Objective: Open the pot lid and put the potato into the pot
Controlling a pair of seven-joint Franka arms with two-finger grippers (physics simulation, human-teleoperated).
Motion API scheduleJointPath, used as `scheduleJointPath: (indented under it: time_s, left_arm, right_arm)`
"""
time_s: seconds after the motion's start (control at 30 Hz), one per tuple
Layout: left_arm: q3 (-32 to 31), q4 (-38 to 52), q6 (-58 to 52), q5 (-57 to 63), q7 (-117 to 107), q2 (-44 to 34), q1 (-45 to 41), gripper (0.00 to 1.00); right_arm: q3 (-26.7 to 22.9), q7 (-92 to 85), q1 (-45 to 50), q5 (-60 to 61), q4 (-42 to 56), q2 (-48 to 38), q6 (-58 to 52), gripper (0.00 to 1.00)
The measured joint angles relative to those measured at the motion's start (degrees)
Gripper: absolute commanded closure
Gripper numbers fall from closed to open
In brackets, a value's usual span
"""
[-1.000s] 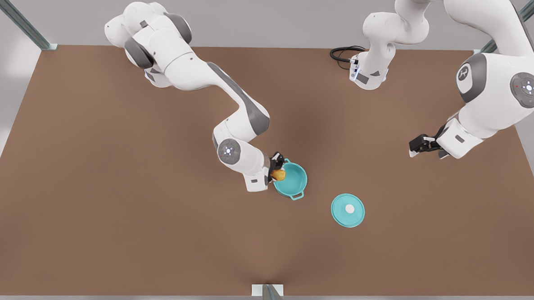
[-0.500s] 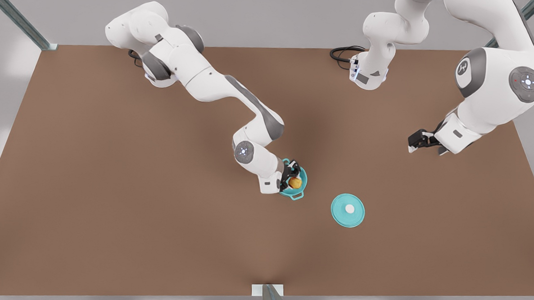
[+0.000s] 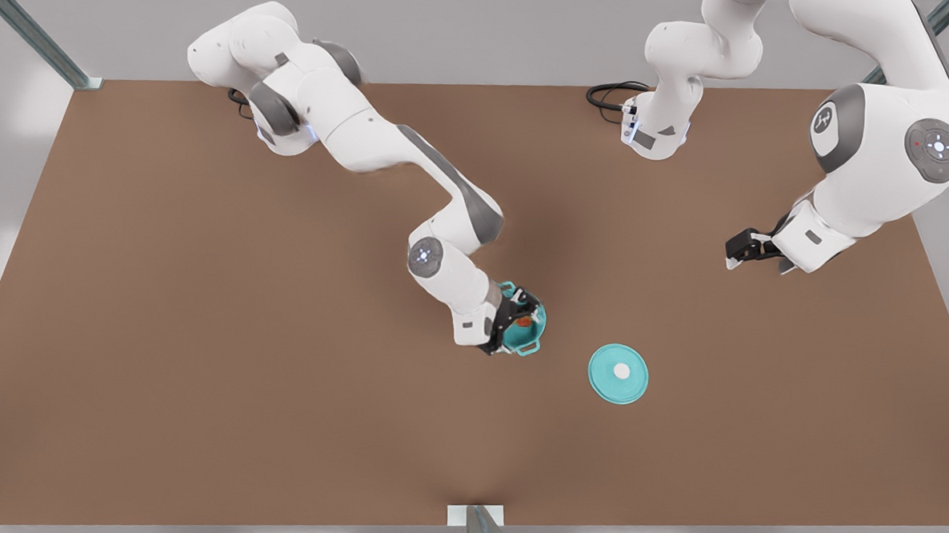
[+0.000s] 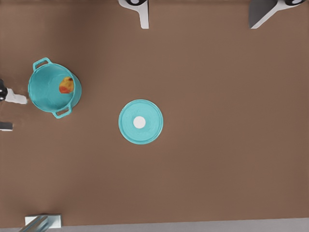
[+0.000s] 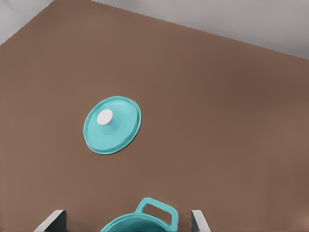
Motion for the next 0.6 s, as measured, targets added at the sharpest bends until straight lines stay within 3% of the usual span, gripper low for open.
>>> scheduleJointPath:
  time_s: [0.1,0.17,0.33,0.6]
  left_arm:
    - [0.0,0.1,0.0,0.0,0.0,0.1,0.0,0.0]
    - [-0.1,0.2,0.1,-0.1,0.0,0.3,0.1,0.0]
    - [0.0,1.3,0.9,-0.2,0.1,1.1,-0.1,0.0]
    - [-0.1,1.3,1.9,-0.5,0.1,1.3,-0.1,0.0]
  right_arm:
    - [-22.8,-0.2,-2.8,-2.3,-3.3,-11.6,-24.3,0.0]
    - [-31.0,-1.4,-4.0,-5.0,-8.5,-13.9,-35.9,0.0]
    - [-34.6,-4.0,-3.5,-9.4,-12.1,-16.7,-51.2,0.0]
    - [-34.6,-6.1,-3.3,-10.7,-12.6,-17.4,-59.0,0.0]
